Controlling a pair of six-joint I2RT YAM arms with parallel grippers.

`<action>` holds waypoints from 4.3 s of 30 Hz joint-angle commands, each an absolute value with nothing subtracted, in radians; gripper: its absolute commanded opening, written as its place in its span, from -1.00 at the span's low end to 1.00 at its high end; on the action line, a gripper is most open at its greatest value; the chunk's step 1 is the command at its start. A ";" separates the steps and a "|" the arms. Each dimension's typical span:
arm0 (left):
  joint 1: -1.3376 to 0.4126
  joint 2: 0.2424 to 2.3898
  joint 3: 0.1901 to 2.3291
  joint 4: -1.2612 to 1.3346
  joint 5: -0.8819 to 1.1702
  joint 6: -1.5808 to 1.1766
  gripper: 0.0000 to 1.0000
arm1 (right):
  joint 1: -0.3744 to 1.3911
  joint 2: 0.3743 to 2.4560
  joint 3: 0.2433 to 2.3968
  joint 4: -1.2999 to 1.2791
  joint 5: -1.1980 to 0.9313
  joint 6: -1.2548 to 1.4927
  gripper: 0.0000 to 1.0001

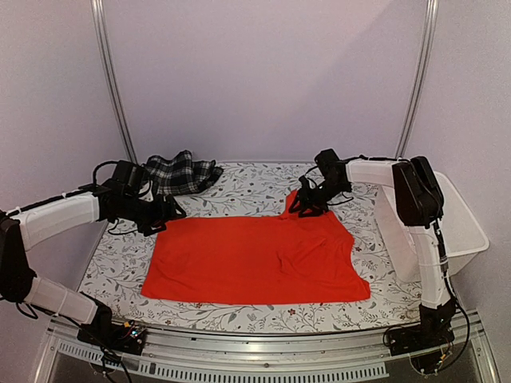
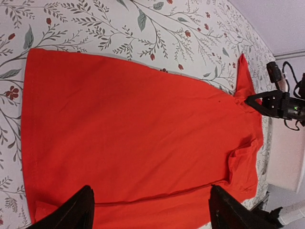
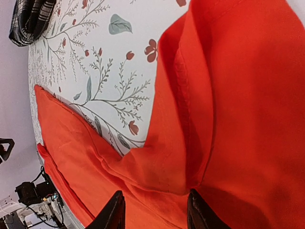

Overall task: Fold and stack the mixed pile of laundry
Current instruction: Move the 1/3-folded T-shirt to the center of the board, then pick up the 1/3-folded T-shirt from the center of the board.

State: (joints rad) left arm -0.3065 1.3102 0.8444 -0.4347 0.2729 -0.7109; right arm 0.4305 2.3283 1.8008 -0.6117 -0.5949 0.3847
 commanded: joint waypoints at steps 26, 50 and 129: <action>-0.217 1.372 0.887 -0.414 0.276 -0.665 0.70 | 0.399 2.426 1.992 -0.269 -0.965 0.605 -0.27; -0.133 1.788 1.277 -0.538 0.201 -0.432 0.69 | 0.313 2.341 1.915 -0.809 -0.280 0.051 -0.27; -0.097 2.058 1.308 -0.504 0.232 -0.231 -0.51 | 0.347 2.499 2.147 -0.824 -0.125 0.035 -1.00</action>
State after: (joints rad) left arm -0.0761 2.0098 1.2976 -0.4976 0.2062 -0.2268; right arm 0.3630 2.4683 2.1052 -0.8318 -0.1375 0.0265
